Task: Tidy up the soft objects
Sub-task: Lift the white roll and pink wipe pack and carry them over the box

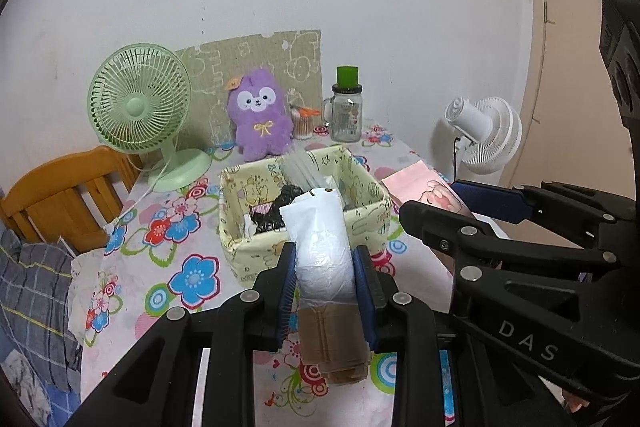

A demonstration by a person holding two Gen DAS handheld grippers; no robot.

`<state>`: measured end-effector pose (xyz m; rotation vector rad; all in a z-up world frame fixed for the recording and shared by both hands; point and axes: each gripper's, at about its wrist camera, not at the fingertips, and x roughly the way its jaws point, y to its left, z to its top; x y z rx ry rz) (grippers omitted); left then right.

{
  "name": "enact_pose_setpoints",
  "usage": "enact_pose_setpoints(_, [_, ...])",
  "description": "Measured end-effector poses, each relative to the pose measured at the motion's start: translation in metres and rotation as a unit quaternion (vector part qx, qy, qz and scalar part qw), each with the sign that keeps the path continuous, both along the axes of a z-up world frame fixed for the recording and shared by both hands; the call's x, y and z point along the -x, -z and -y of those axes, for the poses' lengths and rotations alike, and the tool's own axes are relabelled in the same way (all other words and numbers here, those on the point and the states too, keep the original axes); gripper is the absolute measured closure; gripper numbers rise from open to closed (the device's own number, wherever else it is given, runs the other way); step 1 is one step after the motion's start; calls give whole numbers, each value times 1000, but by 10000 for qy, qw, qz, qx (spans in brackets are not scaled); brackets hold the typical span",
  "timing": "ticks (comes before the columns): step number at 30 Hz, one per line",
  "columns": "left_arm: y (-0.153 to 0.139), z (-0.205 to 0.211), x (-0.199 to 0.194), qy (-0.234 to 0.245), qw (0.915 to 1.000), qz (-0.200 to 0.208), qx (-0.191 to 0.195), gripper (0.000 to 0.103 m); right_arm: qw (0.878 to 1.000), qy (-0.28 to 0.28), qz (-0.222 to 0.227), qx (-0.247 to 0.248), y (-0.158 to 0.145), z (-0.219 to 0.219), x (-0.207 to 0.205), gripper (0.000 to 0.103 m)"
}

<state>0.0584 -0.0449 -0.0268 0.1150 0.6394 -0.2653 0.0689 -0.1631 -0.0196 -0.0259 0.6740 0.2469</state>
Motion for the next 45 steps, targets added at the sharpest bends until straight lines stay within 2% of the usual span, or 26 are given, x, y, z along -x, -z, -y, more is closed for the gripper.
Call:
enact_pose_setpoints(19, [-13,-1,-33,53,10000,57,21,75,9999,130,88,-57,-14,2,-28,59])
enact_pose_setpoints(45, [-2,0,-101,-14,9999,-148,-24,75,9998,88,-133,-140,-3,-2,-102,59])
